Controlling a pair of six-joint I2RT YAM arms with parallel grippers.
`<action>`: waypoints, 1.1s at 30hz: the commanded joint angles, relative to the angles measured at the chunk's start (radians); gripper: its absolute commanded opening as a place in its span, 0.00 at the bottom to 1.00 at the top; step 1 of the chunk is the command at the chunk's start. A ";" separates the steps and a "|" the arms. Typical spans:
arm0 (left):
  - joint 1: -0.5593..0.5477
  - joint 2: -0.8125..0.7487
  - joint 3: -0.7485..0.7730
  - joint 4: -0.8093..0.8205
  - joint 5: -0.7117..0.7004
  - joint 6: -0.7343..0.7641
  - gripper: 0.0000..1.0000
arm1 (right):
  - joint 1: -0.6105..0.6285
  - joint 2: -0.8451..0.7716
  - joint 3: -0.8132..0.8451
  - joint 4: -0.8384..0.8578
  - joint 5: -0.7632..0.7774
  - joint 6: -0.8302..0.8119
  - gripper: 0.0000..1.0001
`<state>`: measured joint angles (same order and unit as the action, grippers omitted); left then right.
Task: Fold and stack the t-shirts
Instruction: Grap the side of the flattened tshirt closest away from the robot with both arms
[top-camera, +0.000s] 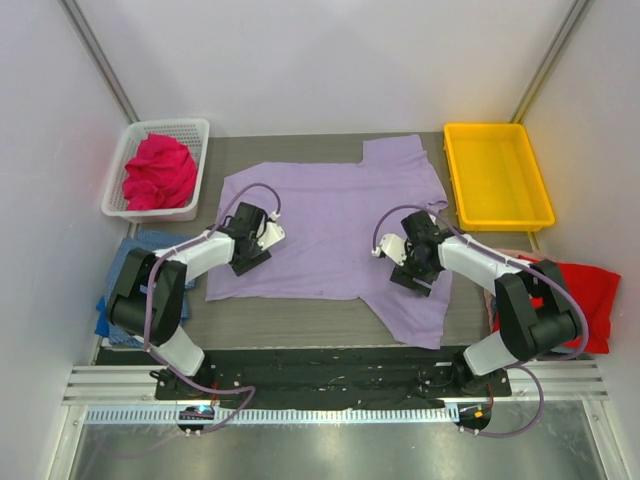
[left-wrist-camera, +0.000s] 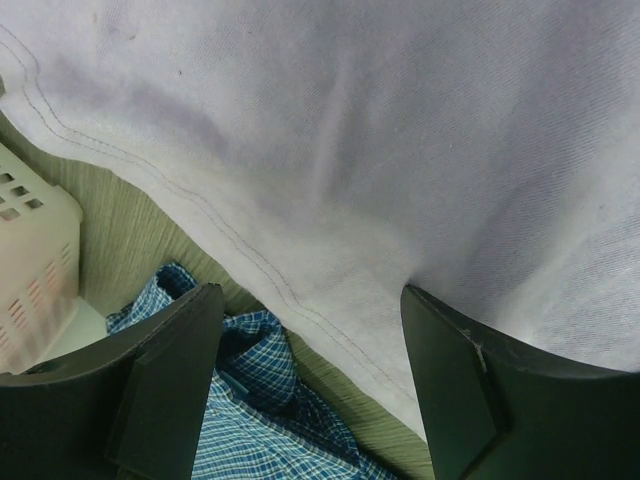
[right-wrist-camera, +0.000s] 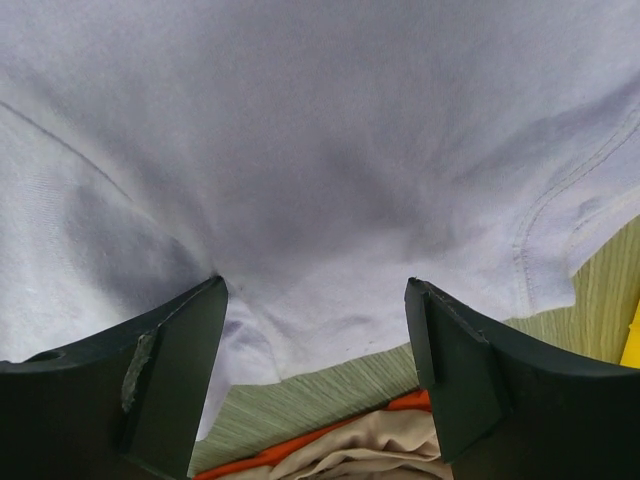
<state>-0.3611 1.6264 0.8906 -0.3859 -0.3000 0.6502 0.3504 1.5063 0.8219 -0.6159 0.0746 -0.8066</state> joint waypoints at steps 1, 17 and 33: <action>-0.029 0.009 -0.045 -0.007 -0.027 0.012 0.77 | 0.007 -0.043 -0.055 -0.036 0.024 -0.029 0.82; -0.067 -0.036 -0.110 -0.005 -0.067 0.016 0.77 | 0.022 -0.147 -0.101 -0.119 0.027 -0.028 0.82; -0.102 -0.283 -0.090 -0.120 -0.036 -0.038 0.79 | 0.182 -0.288 -0.010 -0.301 -0.019 0.130 0.81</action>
<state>-0.4511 1.4067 0.7959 -0.4454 -0.3511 0.6277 0.4660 1.2659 0.7628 -0.8299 0.0795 -0.7513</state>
